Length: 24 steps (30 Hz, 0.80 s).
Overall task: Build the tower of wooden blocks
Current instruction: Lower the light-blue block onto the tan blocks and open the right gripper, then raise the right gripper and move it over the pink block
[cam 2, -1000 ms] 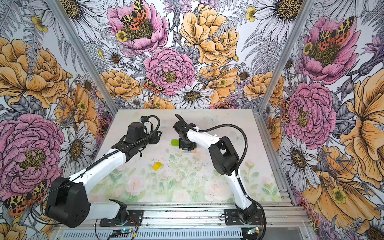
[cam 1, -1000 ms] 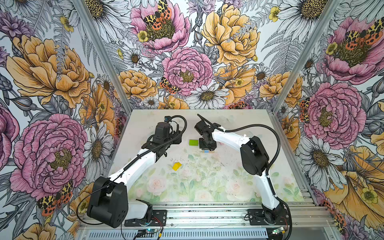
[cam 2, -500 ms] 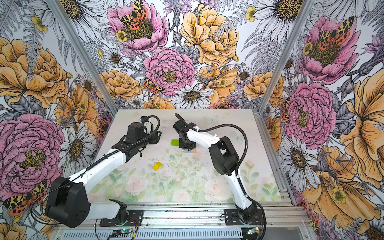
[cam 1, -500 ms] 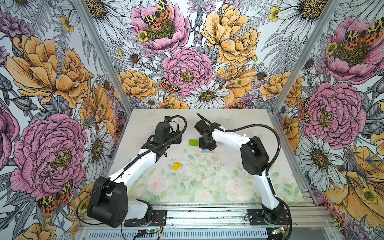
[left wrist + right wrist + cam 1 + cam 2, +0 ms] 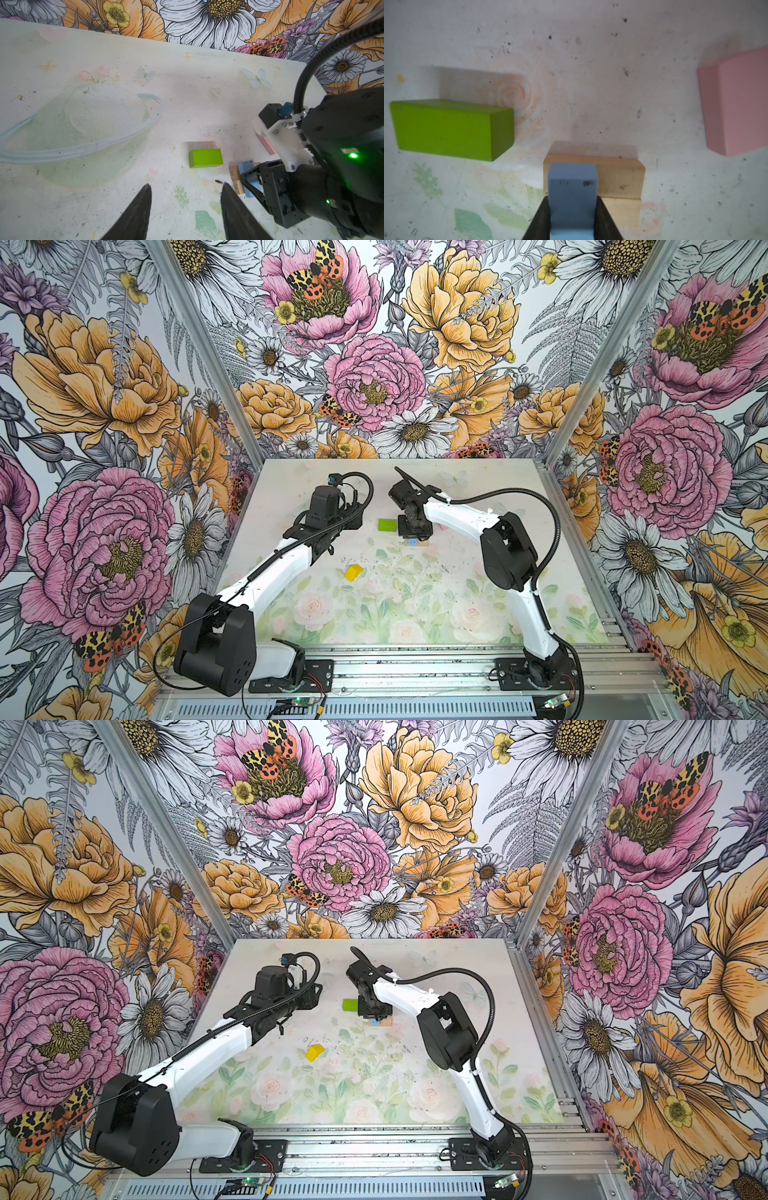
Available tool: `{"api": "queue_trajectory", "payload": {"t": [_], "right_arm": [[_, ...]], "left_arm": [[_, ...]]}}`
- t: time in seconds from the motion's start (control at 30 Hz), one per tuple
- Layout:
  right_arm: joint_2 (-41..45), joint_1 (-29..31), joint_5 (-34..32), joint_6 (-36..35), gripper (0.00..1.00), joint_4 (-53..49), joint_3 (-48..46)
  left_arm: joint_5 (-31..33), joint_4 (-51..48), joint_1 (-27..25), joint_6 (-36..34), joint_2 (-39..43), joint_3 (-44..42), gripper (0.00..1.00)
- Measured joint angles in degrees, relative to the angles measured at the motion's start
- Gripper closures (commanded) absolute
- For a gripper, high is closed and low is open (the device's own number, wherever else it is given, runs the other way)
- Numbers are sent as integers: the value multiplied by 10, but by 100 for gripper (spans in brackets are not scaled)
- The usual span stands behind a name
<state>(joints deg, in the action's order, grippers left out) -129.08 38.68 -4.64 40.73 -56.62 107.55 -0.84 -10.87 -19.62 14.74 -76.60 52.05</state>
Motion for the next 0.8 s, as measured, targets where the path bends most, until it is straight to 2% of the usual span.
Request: {"api": "queue_trajectory", "payload": {"t": [0.23, 0.8], "right_arm": [[0, 0, -1, 4, 61, 0, 0], [8, 0, -24, 2, 53, -14, 0]], "left_arm": [[0, 0, 0, 0, 0, 0, 45], [0, 0, 0, 0, 0, 0, 45]]}}
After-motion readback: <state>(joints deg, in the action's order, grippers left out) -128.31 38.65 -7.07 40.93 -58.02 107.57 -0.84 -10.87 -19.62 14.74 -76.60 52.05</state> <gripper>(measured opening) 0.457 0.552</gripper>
